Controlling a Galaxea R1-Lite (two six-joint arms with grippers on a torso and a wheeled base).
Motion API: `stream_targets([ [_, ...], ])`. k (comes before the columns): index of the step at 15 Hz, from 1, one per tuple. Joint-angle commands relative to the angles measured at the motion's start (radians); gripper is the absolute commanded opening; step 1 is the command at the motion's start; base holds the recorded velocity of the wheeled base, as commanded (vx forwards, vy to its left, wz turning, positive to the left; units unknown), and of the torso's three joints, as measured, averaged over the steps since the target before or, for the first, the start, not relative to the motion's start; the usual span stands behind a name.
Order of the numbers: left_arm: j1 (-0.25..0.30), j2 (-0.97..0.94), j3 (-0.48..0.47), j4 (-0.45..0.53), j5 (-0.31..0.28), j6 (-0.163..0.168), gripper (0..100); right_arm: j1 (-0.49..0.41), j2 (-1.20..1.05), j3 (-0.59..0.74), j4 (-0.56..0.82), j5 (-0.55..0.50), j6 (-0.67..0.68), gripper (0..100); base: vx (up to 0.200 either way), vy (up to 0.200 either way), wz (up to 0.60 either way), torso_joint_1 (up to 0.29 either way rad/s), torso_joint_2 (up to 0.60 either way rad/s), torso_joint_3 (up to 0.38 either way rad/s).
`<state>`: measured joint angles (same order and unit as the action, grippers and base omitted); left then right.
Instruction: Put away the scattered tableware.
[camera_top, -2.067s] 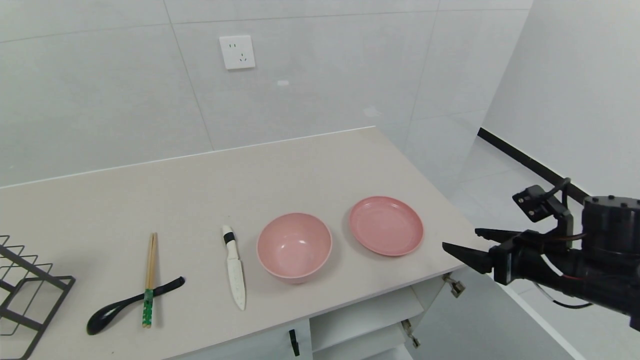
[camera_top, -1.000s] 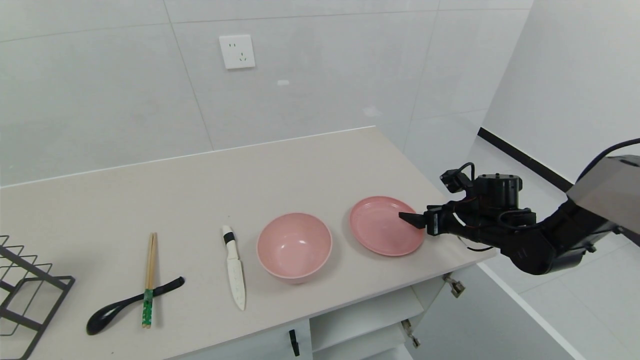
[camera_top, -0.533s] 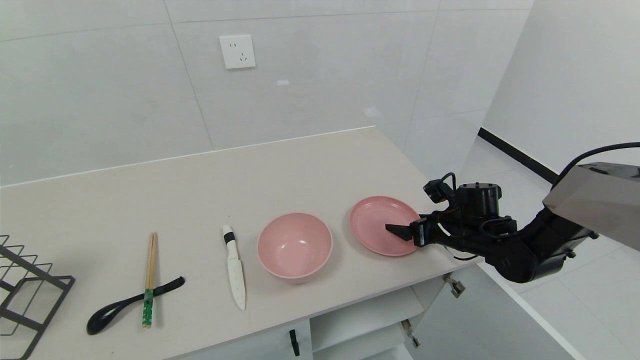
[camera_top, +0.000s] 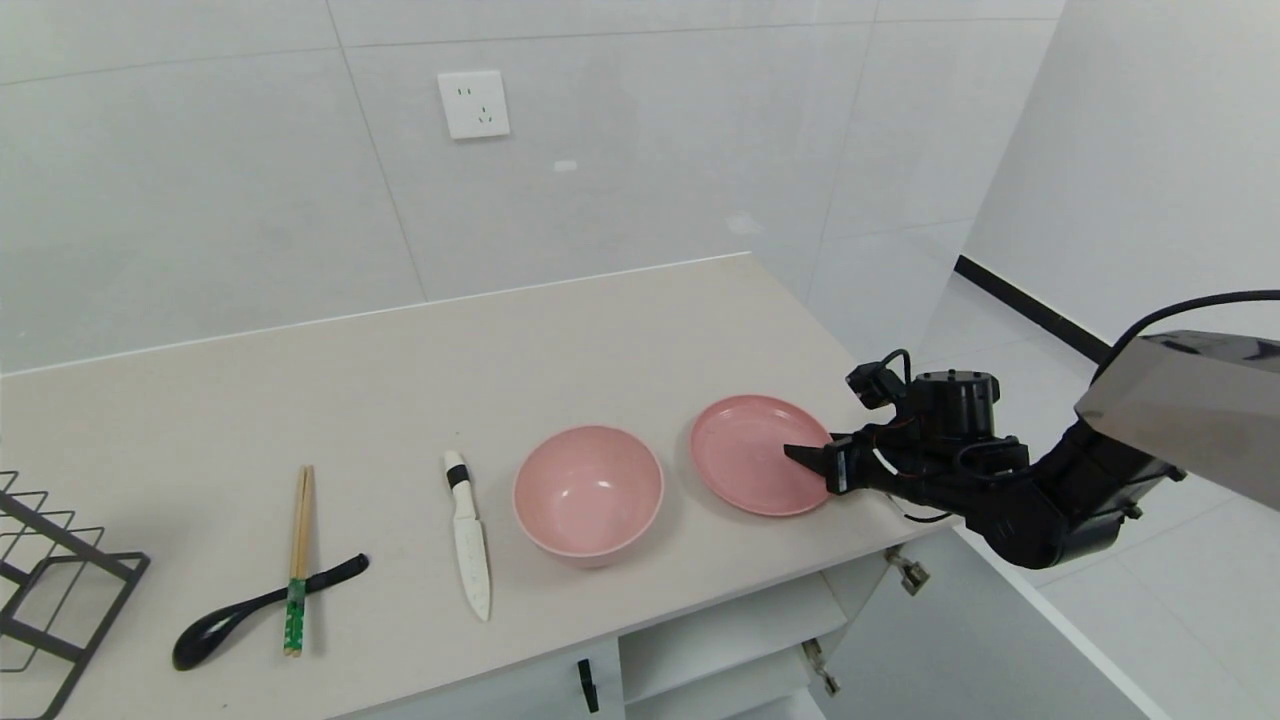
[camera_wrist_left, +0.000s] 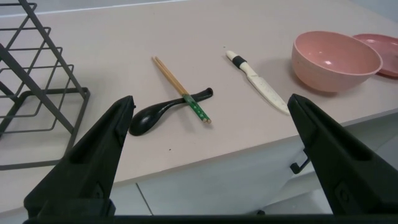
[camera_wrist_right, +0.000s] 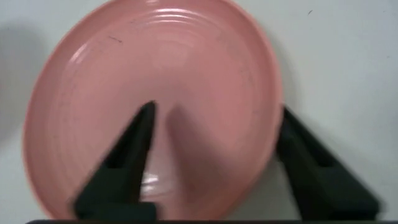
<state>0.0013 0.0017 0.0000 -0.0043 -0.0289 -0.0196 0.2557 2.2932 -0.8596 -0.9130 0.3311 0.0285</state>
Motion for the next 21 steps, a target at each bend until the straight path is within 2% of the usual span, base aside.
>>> stream_targets([
  [1, 0.000, 0.001, 0.000, 0.000, 0.000, 0.000, 100, -0.006, 0.014, 0.002, 0.006, -0.001, -0.001, 0, 0.000, 0.000, 0.00, 0.000, 0.00, 0.000],
  [7, 0.000, 0.001, 0.000, 0.000, -0.002, -0.002, 100, -0.044, 0.019, 0.001, -0.006, -0.030, -0.015, 0, 0.000, 0.000, 0.00, 0.000, 0.00, 0.000],
  [9, 0.000, 0.001, 0.000, 0.000, -0.005, -0.005, 100, -0.043, -0.052, 0.011, -0.107, -0.046, -0.021, 0, 0.000, 0.000, 0.00, 0.000, 0.00, 0.000],
  [12, 0.000, 0.001, 0.000, 0.000, -0.006, -0.002, 100, -0.038, -0.150, 0.030, -0.181, -0.087, -0.055, 0, 0.000, 0.000, 0.00, 0.000, 0.00, 0.000],
  [18, 0.000, 0.001, 0.000, 0.000, -0.009, 0.009, 100, -0.030, -0.368, 0.283, -0.385, -0.087, -0.056, 0, 0.000, 0.000, 0.00, 0.000, 0.00, 0.000],
  [19, 0.000, 0.001, 0.000, 0.000, -0.006, 0.009, 100, -0.032, -0.448, 0.381, -0.438, -0.089, -0.048, 0, 0.000, 0.000, 0.00, 0.000, 0.00, 0.000],
  [21, 0.002, 0.001, 0.000, 0.000, -0.005, 0.010, 100, -0.043, -0.537, 0.456, -0.449, -0.089, -0.042, 0, 0.000, 0.000, 0.00, 0.000, 0.00, 0.000],
])
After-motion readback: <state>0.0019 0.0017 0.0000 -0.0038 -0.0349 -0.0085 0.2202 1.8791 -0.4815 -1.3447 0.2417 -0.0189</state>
